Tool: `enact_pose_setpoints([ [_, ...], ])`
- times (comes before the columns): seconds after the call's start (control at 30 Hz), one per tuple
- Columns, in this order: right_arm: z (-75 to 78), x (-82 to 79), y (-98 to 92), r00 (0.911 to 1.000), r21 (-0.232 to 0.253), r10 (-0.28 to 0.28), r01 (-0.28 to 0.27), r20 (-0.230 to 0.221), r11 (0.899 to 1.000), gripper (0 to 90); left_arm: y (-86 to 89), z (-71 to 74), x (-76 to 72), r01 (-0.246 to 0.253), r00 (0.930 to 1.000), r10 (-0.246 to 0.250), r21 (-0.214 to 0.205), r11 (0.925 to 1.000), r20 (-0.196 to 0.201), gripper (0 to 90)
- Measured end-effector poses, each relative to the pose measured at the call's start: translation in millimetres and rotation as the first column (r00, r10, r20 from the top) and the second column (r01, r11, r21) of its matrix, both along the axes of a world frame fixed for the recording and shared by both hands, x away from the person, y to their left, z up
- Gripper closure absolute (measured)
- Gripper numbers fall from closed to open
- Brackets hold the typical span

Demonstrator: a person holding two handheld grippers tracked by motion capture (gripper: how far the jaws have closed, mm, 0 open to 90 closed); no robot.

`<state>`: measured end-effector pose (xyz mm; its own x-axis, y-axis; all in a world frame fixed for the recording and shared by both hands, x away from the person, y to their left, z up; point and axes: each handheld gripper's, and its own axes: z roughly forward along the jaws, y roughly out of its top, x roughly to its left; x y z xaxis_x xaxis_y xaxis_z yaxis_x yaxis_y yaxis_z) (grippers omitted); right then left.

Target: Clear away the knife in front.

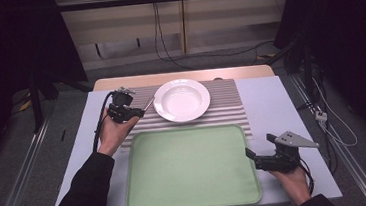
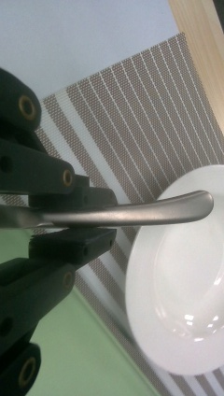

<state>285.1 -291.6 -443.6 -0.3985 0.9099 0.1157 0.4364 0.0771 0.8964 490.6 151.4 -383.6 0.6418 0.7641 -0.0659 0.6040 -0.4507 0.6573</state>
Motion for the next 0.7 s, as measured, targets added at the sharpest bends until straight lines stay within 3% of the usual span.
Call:
enact_pose_setpoints([
  [0.27, 0.1, -0.4, -0.2, 1.0, -0.002, -0.003, 0.003, 0.001, 1.0, 3.5, -4.7, 5.1, -21.7, 0.034, 0.9989, -0.035, 0.036, 0.9988, 0.032, 80.1],
  [0.7, 0.3, -1.0, 0.5, 1.0, -0.004, -0.004, 0.004, 0.001, 1.0, 3.5, -12.4, 5.0, -46.9, 0.059, 0.9981, -0.059, 0.027, 0.9979, 0.019, 80.0],
])
